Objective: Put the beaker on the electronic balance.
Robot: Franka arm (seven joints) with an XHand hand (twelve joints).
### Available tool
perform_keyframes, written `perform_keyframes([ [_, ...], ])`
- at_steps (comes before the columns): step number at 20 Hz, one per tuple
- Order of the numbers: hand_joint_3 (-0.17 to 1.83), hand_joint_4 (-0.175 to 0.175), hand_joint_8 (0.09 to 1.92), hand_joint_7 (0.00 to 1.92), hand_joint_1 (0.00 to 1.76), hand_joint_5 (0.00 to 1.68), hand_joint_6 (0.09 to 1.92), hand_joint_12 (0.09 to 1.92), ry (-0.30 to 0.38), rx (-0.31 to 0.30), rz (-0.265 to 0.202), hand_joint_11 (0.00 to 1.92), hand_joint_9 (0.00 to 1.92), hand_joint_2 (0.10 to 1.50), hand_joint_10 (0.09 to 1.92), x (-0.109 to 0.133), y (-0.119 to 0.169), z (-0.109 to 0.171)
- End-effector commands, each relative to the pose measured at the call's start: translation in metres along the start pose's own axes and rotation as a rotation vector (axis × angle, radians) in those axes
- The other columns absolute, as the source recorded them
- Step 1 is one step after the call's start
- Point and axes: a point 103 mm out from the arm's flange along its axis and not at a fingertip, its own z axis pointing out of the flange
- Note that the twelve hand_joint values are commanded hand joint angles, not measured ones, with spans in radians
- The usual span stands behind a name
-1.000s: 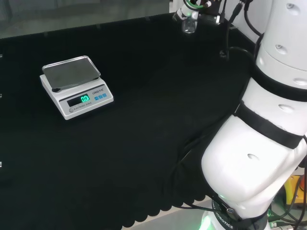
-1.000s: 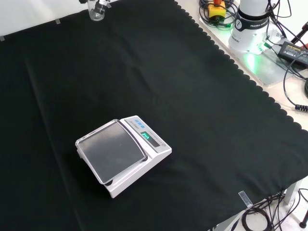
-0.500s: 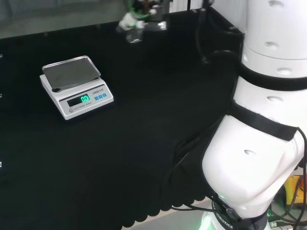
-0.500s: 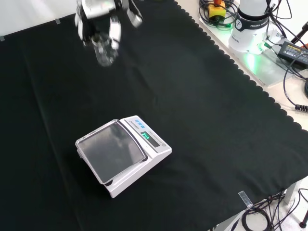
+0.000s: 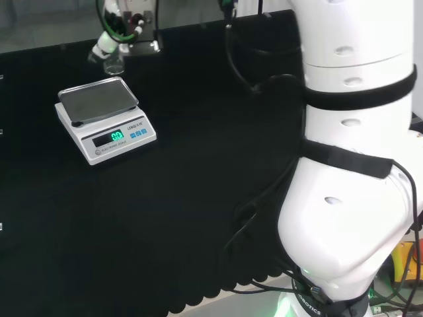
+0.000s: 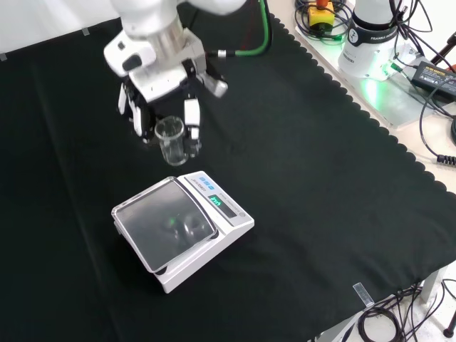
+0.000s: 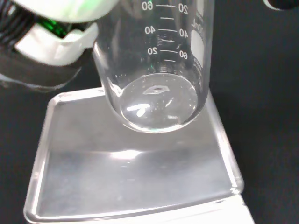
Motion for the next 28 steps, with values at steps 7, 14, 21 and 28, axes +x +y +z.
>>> perform_keyframes([
  [7,0.86,0.175,0.41,1.76,1.17,1.41,0.52,1.15,0.026,0.075,-0.052,0.97,1.71,0.50,0.31,0.032,0.052,0.050],
  [14,0.86,0.175,0.41,1.76,1.17,1.41,0.52,1.15,0.018,0.098,-0.067,0.97,1.71,0.50,0.31,0.035,0.067,0.066],
  [21,0.86,0.175,0.41,1.76,1.17,1.41,0.52,1.15,0.027,0.087,-0.069,0.97,1.71,0.50,0.31,0.033,0.071,0.083],
  [28,0.87,0.174,0.41,1.76,1.17,1.42,0.52,1.14,0.042,0.085,-0.058,0.97,1.71,0.49,0.31,0.026,0.070,0.094],
])
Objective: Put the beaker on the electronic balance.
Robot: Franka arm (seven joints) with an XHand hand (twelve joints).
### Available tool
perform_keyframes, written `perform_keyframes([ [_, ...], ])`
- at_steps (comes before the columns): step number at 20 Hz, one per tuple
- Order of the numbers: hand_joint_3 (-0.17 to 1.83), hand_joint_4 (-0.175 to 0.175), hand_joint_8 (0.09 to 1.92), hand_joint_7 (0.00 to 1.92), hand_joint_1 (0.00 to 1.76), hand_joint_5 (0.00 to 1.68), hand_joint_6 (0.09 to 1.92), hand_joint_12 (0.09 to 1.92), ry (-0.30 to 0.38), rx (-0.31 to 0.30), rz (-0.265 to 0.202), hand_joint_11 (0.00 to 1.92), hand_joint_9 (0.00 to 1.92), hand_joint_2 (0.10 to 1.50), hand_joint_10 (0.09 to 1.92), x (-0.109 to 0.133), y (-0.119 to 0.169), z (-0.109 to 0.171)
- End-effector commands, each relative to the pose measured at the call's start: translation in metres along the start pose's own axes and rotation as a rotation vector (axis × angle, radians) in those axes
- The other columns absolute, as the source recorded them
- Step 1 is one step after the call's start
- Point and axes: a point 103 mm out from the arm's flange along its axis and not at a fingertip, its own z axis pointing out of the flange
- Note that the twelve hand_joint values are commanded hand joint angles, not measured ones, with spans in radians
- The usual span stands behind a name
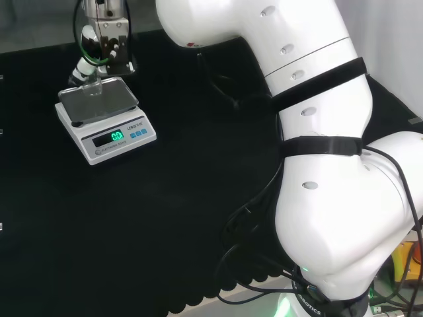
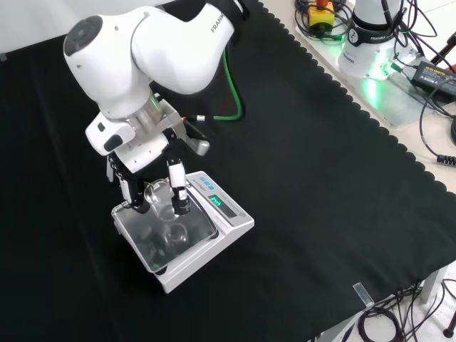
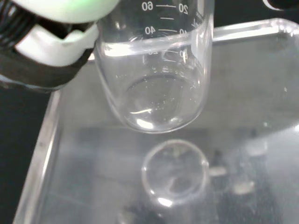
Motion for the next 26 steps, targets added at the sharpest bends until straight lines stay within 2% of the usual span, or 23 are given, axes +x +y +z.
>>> perform_keyframes([
  [1,0.87,0.174,0.41,1.76,1.17,1.42,0.52,1.14,0.011,0.003,0.006,0.97,1.71,0.49,0.31,-0.007,-0.002,0.015],
  [10,0.87,0.172,0.41,1.76,1.17,1.42,0.52,1.14,0.030,0.023,0.012,0.97,1.71,0.49,0.31,-0.013,0.002,0.029],
  [26,0.87,0.168,0.41,1.76,1.17,1.41,0.53,1.14,0.048,0.013,0.018,0.98,1.72,0.49,0.31,-0.024,0.000,0.037],
])
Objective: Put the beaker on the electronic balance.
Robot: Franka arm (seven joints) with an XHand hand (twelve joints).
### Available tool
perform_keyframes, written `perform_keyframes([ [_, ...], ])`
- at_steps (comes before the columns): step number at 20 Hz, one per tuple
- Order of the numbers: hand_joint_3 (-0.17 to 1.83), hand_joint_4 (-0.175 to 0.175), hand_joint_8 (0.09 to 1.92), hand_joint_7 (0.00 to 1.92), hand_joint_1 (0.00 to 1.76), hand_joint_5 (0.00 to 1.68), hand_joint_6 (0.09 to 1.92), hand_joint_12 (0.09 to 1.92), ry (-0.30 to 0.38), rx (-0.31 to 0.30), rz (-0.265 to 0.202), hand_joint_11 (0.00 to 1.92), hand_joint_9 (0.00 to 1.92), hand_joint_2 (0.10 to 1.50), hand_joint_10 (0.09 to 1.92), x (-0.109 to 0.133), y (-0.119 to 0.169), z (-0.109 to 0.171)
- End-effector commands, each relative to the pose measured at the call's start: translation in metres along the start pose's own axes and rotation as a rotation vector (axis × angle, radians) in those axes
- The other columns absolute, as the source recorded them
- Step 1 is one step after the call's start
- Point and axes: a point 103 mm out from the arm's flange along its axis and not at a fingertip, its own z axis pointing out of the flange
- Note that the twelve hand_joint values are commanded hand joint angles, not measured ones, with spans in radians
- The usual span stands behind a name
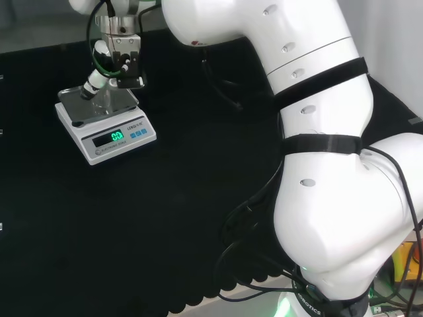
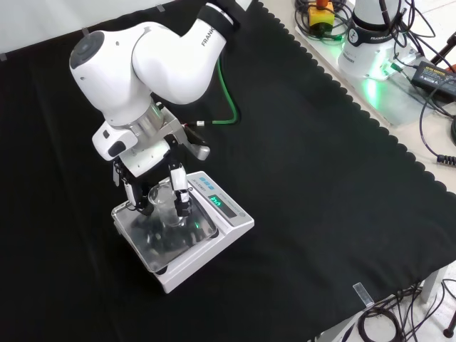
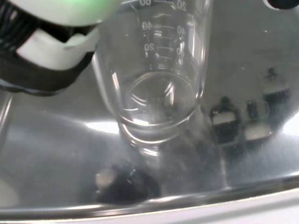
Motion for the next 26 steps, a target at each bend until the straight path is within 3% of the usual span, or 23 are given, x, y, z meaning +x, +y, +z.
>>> perform_keyframes([
  [1,0.87,0.167,0.41,1.76,1.17,1.41,0.53,1.14,0.009,-0.008,0.001,0.98,1.72,0.49,0.31,-0.003,0.000,0.002],
  [4,0.87,0.170,0.41,1.75,1.17,1.41,0.53,1.15,0.034,0.022,-0.016,0.96,1.71,0.50,0.31,-0.002,-0.001,0.001],
  [6,0.75,0.174,0.46,1.64,1.15,1.36,0.56,1.21,0.040,0.033,-0.023,0.88,1.61,0.57,0.36,-0.003,-0.003,-0.004],
  [8,0.61,0.012,0.68,1.26,0.99,1.04,0.69,1.31,0.035,0.046,-0.024,0.72,1.26,0.59,0.48,-0.005,-0.005,-0.011],
  [9,0.56,-0.037,0.76,1.06,0.93,0.82,0.76,1.36,0.032,0.049,-0.023,0.63,1.08,0.59,0.56,-0.006,-0.006,-0.015],
  [11,0.48,-0.077,0.86,0.74,0.84,0.52,0.77,1.42,0.026,0.051,-0.022,0.48,0.77,0.60,0.70,-0.007,-0.008,-0.021],
  [13,0.41,-0.087,0.89,0.52,0.79,0.39,0.68,1.46,0.033,0.047,-0.026,0.34,0.53,0.61,0.79,-0.013,-0.009,-0.021],
  [16,0.34,-0.087,0.88,0.37,0.75,0.34,0.56,1.48,0.031,0.048,-0.032,0.24,0.36,0.62,0.86,-0.014,-0.011,-0.024],
  [19,0.30,-0.087,0.86,0.32,0.73,0.34,0.51,1.50,0.038,0.044,-0.045,0.18,0.30,0.63,0.88,-0.014,-0.014,-0.034],
  [26,0.29,-0.086,0.86,0.33,0.71,0.35,0.48,1.50,0.194,0.117,-0.153,0.17,0.29,0.64,0.88,-0.053,-0.057,-0.105],
])
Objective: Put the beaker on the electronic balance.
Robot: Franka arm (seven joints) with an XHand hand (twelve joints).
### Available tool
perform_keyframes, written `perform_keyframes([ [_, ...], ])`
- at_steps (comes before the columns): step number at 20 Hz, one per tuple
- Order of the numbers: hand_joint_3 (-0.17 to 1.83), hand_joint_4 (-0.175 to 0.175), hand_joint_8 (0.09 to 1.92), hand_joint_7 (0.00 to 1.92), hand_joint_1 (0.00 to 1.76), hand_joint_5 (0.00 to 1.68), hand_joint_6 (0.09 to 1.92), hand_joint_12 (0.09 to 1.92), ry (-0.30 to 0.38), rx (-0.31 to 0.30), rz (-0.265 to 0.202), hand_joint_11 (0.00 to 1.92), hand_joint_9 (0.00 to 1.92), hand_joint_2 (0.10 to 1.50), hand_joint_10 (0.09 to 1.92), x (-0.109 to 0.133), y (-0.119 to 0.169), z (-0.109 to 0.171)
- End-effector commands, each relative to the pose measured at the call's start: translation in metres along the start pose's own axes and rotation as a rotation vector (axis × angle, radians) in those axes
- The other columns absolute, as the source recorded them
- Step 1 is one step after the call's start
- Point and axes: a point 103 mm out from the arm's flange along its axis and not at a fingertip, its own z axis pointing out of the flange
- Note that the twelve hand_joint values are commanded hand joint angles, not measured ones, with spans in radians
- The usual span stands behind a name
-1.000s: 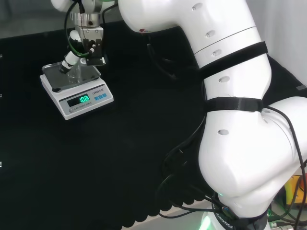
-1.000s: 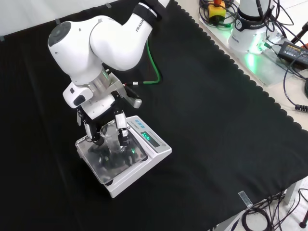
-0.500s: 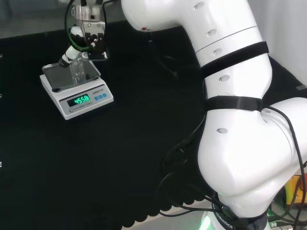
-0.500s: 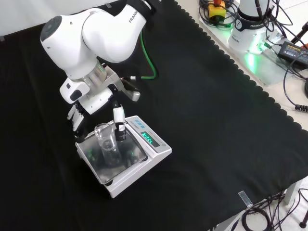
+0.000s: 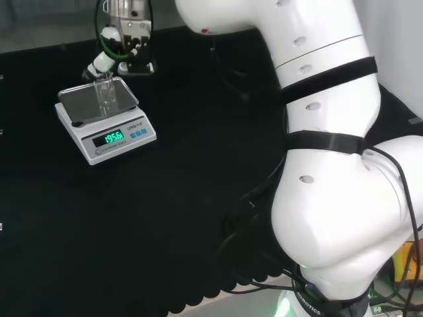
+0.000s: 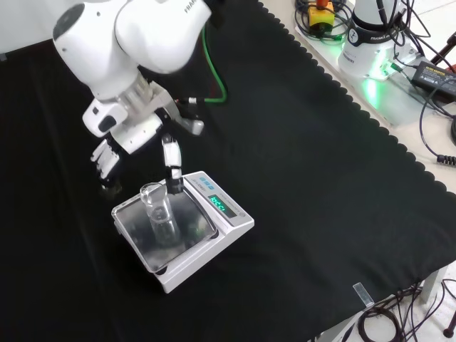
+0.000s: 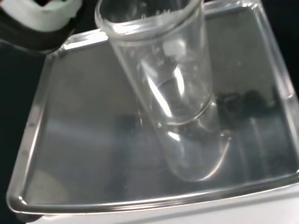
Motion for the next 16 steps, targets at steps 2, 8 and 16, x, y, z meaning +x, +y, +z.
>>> perform_keyframes([
  [2,0.27,-0.085,0.85,0.35,0.71,0.36,0.46,1.50,0.194,0.099,-0.109,0.17,0.29,0.65,0.88,-0.041,-0.058,-0.077],
  [8,0.26,-0.086,0.85,0.37,0.69,0.37,0.45,1.51,0.359,0.105,-0.138,0.17,0.29,0.67,0.88,-0.081,-0.095,-0.117],
  [16,0.26,-0.089,0.85,0.39,0.68,0.38,0.44,1.51,0.443,0.142,-0.125,0.18,0.30,0.69,0.89,-0.104,-0.114,-0.131],
])
